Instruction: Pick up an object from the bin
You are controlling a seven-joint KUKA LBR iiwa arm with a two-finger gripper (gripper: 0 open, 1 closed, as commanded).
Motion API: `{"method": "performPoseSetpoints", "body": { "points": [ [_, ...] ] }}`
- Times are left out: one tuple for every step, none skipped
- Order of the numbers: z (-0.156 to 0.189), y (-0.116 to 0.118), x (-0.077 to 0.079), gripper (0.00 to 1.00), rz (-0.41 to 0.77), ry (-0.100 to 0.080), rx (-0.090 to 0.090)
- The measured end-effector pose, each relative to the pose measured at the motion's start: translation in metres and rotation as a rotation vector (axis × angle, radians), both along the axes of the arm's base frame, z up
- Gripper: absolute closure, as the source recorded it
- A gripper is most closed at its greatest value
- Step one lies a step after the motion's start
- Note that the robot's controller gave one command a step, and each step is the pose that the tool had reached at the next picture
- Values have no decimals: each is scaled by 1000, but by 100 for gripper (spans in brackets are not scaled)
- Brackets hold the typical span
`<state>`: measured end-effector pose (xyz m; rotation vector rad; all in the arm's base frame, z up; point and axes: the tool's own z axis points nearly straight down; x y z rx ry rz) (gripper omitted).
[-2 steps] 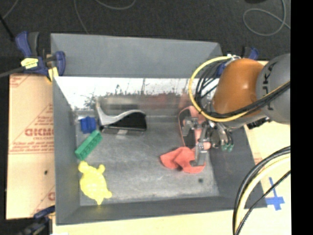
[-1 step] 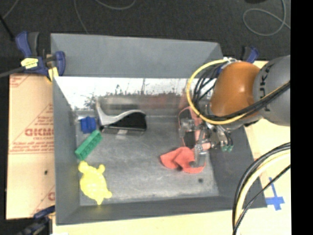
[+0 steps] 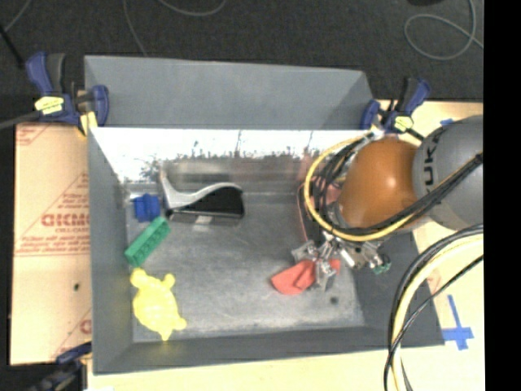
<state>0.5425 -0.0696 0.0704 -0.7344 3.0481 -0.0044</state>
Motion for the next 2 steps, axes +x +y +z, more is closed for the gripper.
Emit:
{"method": "performPoseSetpoints", "body": {
  "points": [
    [0, 0, 0, 100, 1, 0, 0],
    [149, -21, -10, 100, 134, -6, -2]
  ]
}}
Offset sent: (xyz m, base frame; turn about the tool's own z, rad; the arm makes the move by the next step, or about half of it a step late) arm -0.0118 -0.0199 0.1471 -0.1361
